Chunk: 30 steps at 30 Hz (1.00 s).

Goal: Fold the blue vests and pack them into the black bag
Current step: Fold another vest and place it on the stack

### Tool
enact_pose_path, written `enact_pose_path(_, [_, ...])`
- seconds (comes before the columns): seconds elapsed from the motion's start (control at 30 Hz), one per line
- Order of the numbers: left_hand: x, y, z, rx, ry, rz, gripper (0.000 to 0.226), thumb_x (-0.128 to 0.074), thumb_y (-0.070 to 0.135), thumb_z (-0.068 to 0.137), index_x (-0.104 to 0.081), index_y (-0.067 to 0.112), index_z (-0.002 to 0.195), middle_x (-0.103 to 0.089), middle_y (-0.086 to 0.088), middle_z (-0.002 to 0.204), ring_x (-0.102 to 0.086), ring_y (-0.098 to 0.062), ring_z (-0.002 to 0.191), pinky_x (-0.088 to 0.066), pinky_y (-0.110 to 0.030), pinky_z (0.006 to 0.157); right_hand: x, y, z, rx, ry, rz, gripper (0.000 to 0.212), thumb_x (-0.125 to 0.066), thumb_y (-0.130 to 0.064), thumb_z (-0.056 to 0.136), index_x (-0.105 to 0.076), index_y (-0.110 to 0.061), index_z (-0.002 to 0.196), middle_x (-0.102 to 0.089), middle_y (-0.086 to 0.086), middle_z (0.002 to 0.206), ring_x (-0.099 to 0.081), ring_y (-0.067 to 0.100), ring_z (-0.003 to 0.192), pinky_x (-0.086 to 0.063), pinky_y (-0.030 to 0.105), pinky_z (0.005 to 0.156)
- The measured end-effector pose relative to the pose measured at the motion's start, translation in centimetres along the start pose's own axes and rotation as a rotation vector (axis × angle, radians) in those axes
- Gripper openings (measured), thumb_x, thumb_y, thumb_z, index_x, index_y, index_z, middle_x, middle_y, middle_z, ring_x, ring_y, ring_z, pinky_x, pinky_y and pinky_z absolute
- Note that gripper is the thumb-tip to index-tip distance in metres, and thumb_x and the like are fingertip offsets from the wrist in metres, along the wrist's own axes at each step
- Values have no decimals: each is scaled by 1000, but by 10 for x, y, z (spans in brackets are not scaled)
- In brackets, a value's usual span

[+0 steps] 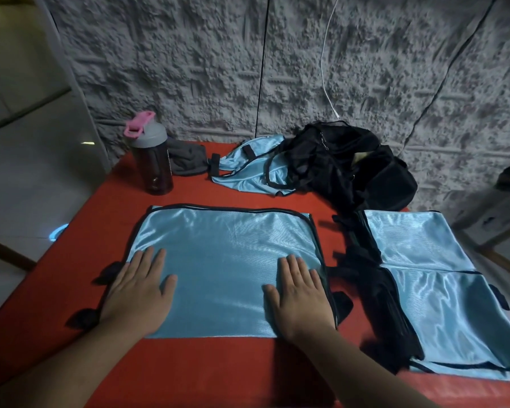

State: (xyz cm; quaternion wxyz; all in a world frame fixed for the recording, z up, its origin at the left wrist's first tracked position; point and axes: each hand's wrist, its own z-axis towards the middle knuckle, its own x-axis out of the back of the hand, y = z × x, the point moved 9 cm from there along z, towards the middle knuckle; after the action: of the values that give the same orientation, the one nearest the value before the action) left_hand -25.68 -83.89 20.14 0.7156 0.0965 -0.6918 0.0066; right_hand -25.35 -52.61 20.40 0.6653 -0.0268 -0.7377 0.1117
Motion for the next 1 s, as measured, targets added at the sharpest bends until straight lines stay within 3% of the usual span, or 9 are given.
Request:
enact_pose_path(0.4, [-3,-9,3,21,-92,80,69,-13,52,103,4,21,162,6,-1,169,8,-19,155,2,-38,126,13,40,-12,20,-16,14,80,-5,-66,99,0,-18,163,5,0,171,17,11,154,10,35,125])
enact_pose_path(0.47, [-4,-3,5,34,-139,115,67,-11,50,103,7,21,161,9,-2,169,11,-23,155,4,-42,126,31,44,-14,38,-4,222,69,-19,-56,105,-12,-20,163,-9,0,170,2,12,156,2,34,127])
enact_pose_path(0.5, [2,7,6,19,-128,122,66,-13,47,104,5,21,161,7,-2,169,10,-26,155,4,-44,126,48,49,-15,15,47,355,62,-30,-50,107,-26,-19,160,-25,3,167,-17,16,155,-11,34,127])
enact_pose_path(0.57, [14,41,4,-82,-62,79,63,-20,44,105,-8,20,162,-3,-2,170,3,-27,155,1,-45,126,86,71,-22,-77,208,490,42,-47,-32,105,-56,-16,142,-63,8,138,-57,23,129,-42,31,105])
enact_pose_path(0.63, [28,94,-9,-275,9,-57,61,-26,43,103,-29,17,158,-21,-4,167,-11,-27,155,-8,-42,126,104,97,-34,-203,256,463,26,-54,-15,99,-75,-20,112,-75,4,101,-69,26,99,-48,29,80])
enact_pose_path(0.7, [33,152,-35,-480,-23,-251,64,-29,46,97,-42,16,152,-30,-4,164,-16,-23,154,-11,-33,124,96,111,-48,-270,121,430,28,-58,-8,91,-76,-29,84,-73,0,80,-70,26,80,-54,35,74])
enact_pose_path(0.8, [19,223,-81,-692,-166,-340,75,-18,58,94,-33,19,157,-18,0,167,1,-11,155,1,-26,124,67,106,-66,-251,-104,272,20,-68,-16,85,-80,-27,95,-77,2,92,-70,22,89,-44,23,72])
enact_pose_path(0.9, [-4,254,-103,-731,-210,-178,90,-6,66,82,-11,23,161,-2,3,169,8,-14,155,4,-35,126,60,94,-70,-169,-49,253,22,-71,-17,79,-79,-25,97,-76,3,92,-69,23,92,-35,19,65])
enact_pose_path(1.0, [-19,259,-105,-707,-203,-64,97,-3,63,75,3,20,161,7,4,169,13,-15,155,11,-34,123,61,82,-71,-120,-18,327,22,-75,-16,76,-78,-24,96,-69,-2,75,-63,11,72,-35,12,57])
